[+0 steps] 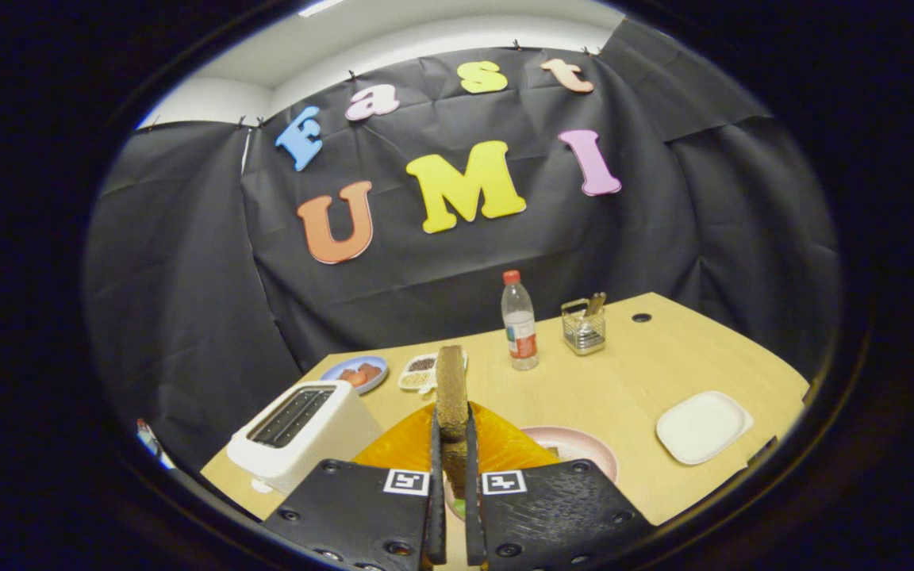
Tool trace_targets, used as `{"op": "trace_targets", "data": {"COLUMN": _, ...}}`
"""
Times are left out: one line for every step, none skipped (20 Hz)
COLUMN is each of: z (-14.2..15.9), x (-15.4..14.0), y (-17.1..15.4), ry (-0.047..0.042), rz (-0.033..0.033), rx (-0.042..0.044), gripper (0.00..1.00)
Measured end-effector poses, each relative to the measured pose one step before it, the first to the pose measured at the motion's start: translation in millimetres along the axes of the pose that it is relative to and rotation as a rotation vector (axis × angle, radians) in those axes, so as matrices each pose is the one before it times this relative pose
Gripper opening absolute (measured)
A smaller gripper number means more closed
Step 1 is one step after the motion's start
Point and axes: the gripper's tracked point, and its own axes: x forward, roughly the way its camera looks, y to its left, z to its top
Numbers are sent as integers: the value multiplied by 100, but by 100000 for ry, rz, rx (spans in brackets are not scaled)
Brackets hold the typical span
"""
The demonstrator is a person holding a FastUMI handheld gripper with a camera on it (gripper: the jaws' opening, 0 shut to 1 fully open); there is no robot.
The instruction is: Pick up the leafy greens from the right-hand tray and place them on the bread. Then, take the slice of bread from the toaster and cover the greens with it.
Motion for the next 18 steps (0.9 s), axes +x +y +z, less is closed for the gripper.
{"op": "trace_targets", "data": {"z": -1052, "x": 476, "y": -214, "ry": 1907, "rz": -26, "rx": 571, "gripper": 10}}
{"op": "trace_targets", "data": {"z": -967, "x": 461, "y": -253, "ry": 2158, "rz": -6, "rx": 1477, "gripper": 10}}
{"op": "trace_targets", "data": {"z": -875, "x": 516, "y": -236, "ry": 1866, "rz": 395, "rx": 1917, "gripper": 10}}
{"op": "trace_targets", "data": {"z": -576, "x": 468, "y": -214, "ry": 1360, "rz": 429, "rx": 2207, "gripper": 10}}
{"op": "trace_targets", "data": {"z": -579, "x": 397, "y": -236, "ry": 1317, "rz": 236, "rx": 2456, "gripper": 10}}
{"op": "trace_targets", "data": {"z": -465, "x": 311, "y": -319, "ry": 844, "rz": -24, "rx": 1831, "gripper": 10}}
{"op": "trace_targets", "data": {"z": -420, "x": 241, "y": -463, "ry": 572, "rz": -292, "rx": 1173, "gripper": 10}}
{"op": "trace_targets", "data": {"z": -294, "x": 139, "y": -498, "ry": 384, "rz": -7, "rx": 1378, "gripper": 10}}
{"op": "trace_targets", "data": {"z": -369, "x": 63, "y": -436, "ry": 616, "rz": 173, "rx": 1418, "gripper": 10}}
{"op": "trace_targets", "data": {"z": -417, "x": 85, "y": -368, "ry": 1399, "rz": 931, "rx": 1692, "gripper": 10}}
{"op": "trace_targets", "data": {"z": -389, "x": 89, "y": -308, "ry": 1448, "rz": 737, "rx": 1190, "gripper": 10}}
{"op": "trace_targets", "data": {"z": -139, "x": 100, "y": -613, "ry": 1160, "rz": -48, "rx": 780, "gripper": 10}}
{"op": "trace_targets", "data": {"z": 40, "x": 87, "y": -586, "ry": 605, "rz": -182, "rx": 467, "gripper": 10}}
{"op": "trace_targets", "data": {"z": 163, "x": 58, "y": -612, "ry": 274, "rz": -590, "rx": 115, "gripper": 10}}
{"op": "trace_targets", "data": {"z": 38, "x": -154, "y": -652, "ry": 174, "rz": -659, "rx": 32, "gripper": 10}}
{"op": "trace_targets", "data": {"z": 210, "x": -49, "y": -564, "ry": -67, "rz": -706, "rx": 91, "gripper": 14}}
{"op": "trace_targets", "data": {"z": 21, "x": -12, "y": -512, "ry": 67, "rz": -296, "rx": 150, "gripper": 14}}
{"op": "trace_targets", "data": {"z": 17, "x": 107, "y": -714, "ry": 544, "rz": -1177, "rx": -392, "gripper": 18}}
